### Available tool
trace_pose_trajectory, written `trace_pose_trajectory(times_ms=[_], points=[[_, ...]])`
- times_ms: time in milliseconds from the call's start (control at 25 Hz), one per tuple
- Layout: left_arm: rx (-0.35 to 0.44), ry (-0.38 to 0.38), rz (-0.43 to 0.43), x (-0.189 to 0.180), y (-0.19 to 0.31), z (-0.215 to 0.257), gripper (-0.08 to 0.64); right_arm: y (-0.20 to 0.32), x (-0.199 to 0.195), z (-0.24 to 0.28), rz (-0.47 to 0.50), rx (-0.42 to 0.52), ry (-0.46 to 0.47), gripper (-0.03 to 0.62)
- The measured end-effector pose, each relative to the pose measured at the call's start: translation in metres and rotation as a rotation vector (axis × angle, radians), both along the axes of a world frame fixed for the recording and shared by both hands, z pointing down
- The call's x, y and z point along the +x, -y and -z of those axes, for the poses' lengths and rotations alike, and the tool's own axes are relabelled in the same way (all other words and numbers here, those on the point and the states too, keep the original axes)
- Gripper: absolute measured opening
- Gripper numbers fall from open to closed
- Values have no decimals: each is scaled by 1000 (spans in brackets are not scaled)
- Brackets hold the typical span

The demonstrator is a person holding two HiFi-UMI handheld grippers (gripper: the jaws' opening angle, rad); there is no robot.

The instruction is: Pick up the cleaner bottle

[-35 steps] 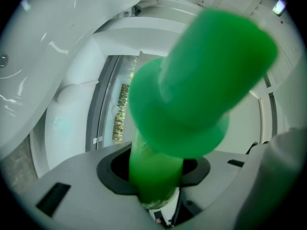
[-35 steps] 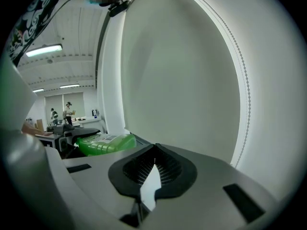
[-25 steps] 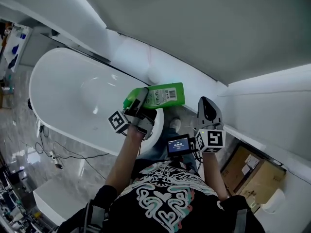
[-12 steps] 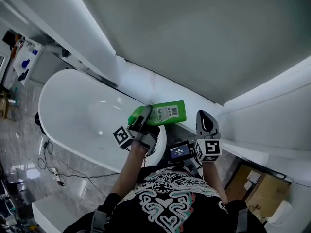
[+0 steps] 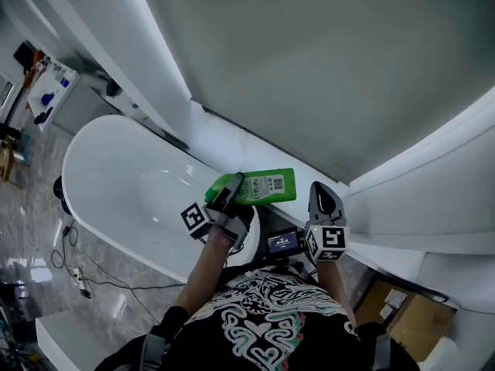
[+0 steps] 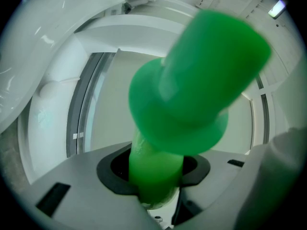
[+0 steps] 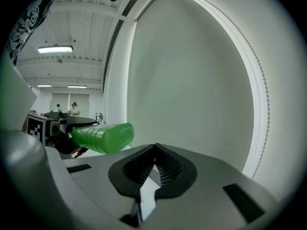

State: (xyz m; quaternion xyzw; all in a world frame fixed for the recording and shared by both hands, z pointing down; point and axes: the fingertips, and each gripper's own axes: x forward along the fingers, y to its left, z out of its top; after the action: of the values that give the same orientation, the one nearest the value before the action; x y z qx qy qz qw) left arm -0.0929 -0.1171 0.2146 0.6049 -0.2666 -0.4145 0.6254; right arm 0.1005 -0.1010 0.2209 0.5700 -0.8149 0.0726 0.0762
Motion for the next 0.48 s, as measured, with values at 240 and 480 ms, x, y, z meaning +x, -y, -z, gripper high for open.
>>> trace_pose_trajectory(times_ms=[240, 480], points=[[-7, -1, 7, -1, 0, -1, 186, 1, -7, 5, 26, 1, 8, 26], [-6, -1, 16, -1, -1, -3, 186, 0, -8, 3, 36, 5, 7, 26]])
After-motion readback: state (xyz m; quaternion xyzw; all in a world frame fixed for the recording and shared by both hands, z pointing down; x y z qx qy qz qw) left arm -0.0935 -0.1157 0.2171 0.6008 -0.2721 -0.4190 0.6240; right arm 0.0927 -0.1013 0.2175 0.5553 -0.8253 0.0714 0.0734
